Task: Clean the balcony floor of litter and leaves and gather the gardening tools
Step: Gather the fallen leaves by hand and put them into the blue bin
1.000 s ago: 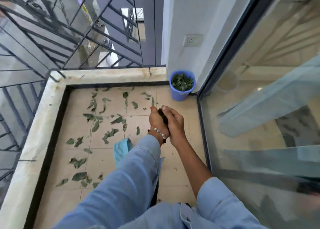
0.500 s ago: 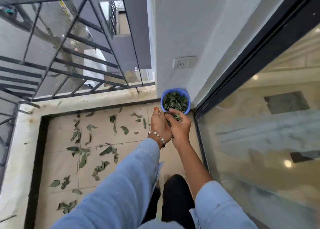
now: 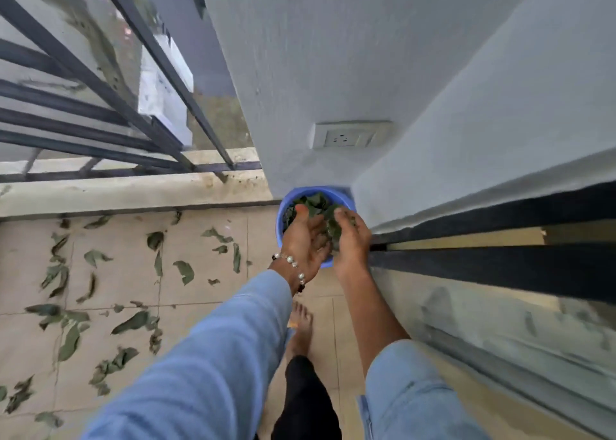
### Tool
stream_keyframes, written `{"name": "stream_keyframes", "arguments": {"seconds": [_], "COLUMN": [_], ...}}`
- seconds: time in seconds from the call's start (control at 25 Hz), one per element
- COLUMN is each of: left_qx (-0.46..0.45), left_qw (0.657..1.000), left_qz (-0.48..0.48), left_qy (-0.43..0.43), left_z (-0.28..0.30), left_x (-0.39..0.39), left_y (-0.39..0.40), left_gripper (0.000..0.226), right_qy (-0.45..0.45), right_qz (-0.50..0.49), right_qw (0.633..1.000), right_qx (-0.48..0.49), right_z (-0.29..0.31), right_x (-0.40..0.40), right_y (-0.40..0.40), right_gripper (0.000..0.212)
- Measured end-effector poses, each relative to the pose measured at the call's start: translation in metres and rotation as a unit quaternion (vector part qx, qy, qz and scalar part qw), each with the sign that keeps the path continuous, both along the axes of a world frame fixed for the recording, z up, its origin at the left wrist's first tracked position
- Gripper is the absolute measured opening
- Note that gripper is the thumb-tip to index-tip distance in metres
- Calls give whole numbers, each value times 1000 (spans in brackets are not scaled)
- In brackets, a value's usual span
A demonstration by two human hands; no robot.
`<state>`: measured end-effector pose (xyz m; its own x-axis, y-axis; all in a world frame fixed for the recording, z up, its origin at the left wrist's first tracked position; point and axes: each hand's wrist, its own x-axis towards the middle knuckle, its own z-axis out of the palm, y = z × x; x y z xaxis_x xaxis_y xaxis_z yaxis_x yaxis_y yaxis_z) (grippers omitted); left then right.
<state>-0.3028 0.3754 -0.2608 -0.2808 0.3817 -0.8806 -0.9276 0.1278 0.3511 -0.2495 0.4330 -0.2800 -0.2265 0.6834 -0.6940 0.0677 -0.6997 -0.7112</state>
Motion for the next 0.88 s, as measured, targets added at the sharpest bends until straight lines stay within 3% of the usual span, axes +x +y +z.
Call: {"name": "stream_keyframes", "arguments": {"seconds": [0.16, 0.28, 0.36, 0.48, 0.64, 0.76, 0.88], "left_qx": [-19, -47, -59, -93, -146, -152, -164], "left_qw": [998, 993, 994, 995, 988, 987, 983], "left_qz": [-54, -100, -90, -45, -32, -49, -63], "left_qy": [11, 40, 21, 10, 34, 28, 54], "left_z": [-86, -170, -197, -165, -121, -95, -71], "left_x": [-15, -20, -28, -38, -34, -29, -26], "left_y": [36, 36, 27, 11, -14, -30, -45], "left_gripper": [69, 93, 95, 78, 58, 45, 43], "right_qy": [-98, -205, -225, -232, -268, -257, -254], "right_qz": [92, 271, 290, 284, 369, 353, 338], "right_qw": [991, 939, 930, 930, 890, 899, 905], "right_qx": [20, 59, 30, 8, 22, 34, 39], "right_z": [-102, -156, -171, -167, -140, -116, -88], "right_x": [-13, -14, -14, -4, 7, 14, 23], "right_y": [36, 45, 46, 46, 39, 29, 13], "right_gripper": [11, 45, 49, 40, 31, 46, 27]}}
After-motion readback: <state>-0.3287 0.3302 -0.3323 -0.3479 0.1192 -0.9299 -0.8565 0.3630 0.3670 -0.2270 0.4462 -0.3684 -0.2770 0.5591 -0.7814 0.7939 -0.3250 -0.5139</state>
